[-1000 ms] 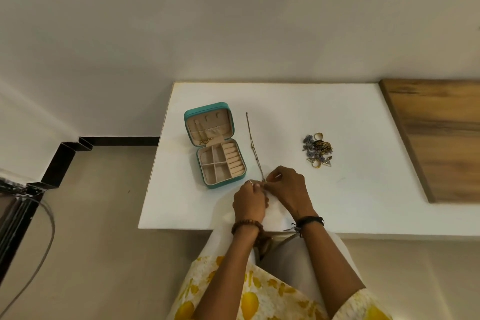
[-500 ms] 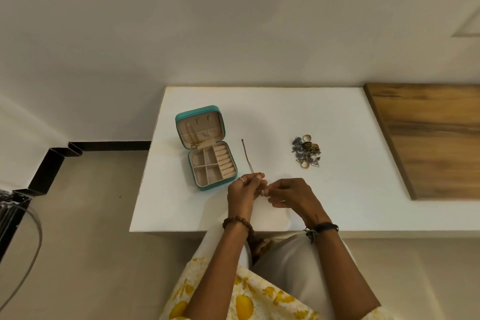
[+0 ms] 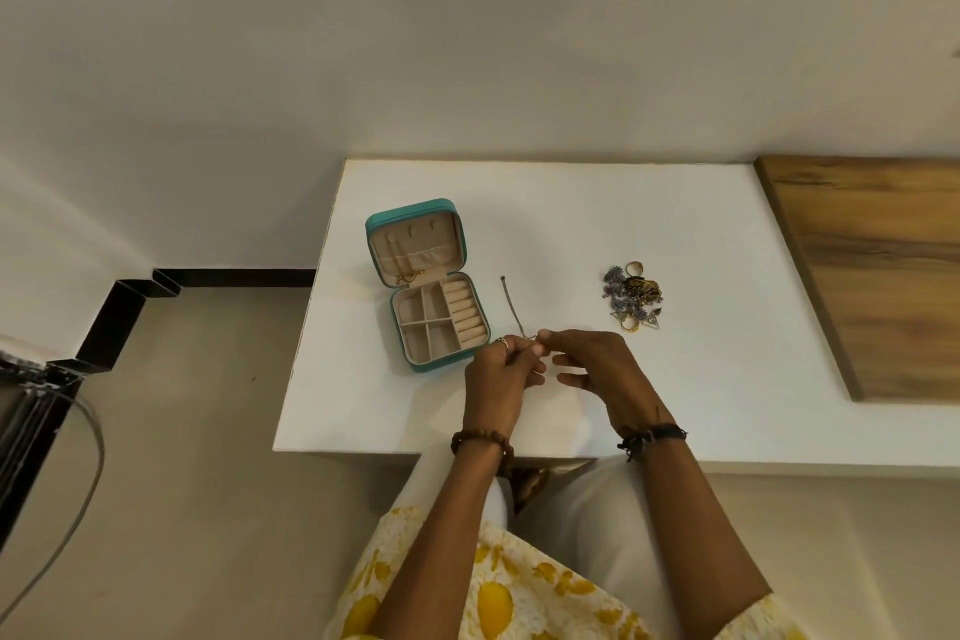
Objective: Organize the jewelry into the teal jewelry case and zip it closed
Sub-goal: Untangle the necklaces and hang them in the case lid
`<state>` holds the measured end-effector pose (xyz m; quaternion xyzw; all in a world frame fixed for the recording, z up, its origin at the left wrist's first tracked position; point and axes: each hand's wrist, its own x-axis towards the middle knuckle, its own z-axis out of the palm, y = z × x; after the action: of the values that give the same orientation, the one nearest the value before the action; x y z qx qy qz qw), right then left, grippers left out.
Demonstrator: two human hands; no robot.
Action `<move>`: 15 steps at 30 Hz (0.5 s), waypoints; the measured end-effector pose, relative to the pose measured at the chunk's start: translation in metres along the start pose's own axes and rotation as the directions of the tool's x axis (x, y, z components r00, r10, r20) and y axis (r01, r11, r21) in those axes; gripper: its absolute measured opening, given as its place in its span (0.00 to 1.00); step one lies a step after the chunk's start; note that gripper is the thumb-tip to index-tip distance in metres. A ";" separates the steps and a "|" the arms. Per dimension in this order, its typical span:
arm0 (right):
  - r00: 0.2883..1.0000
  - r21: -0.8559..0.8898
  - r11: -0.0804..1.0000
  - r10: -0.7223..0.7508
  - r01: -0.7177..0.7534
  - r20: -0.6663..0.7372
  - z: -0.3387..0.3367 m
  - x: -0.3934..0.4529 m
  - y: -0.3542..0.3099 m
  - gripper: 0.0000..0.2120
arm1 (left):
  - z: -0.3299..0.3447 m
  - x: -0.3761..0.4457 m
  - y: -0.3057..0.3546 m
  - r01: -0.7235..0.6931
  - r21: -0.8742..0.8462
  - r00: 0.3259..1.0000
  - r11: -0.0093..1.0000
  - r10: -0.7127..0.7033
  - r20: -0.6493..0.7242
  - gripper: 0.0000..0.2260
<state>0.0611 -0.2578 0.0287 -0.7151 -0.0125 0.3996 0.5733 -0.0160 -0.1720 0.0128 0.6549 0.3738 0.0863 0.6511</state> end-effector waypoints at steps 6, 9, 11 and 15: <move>0.999 0.020 0.999 0.041 -0.041 0.017 0.002 -0.002 -0.004 0.12 | -0.004 -0.002 0.003 -0.014 -0.013 0.999 1.000 0.013 -0.042 0.09; 0.998 0.039 0.997 0.061 -0.061 -0.010 0.003 -0.003 -0.004 0.11 | -0.006 -0.002 0.004 -0.008 -0.026 1.000 1.000 0.007 -0.023 0.09; 0.997 0.046 0.996 0.082 -0.083 0.005 0.003 -0.004 -0.004 0.13 | -0.007 -0.002 0.004 -0.007 -0.011 1.000 1.000 0.007 -0.014 0.10; 0.999 0.084 0.995 0.047 -0.048 0.013 0.006 -0.005 -0.004 0.12 | -0.008 -0.002 0.006 -0.018 0.057 1.000 0.998 0.018 -0.010 0.10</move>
<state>0.0559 -0.2539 0.0348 -0.6883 0.0181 0.4170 0.5933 -0.0200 -0.1660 0.0203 0.6762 0.3735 0.0849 0.6294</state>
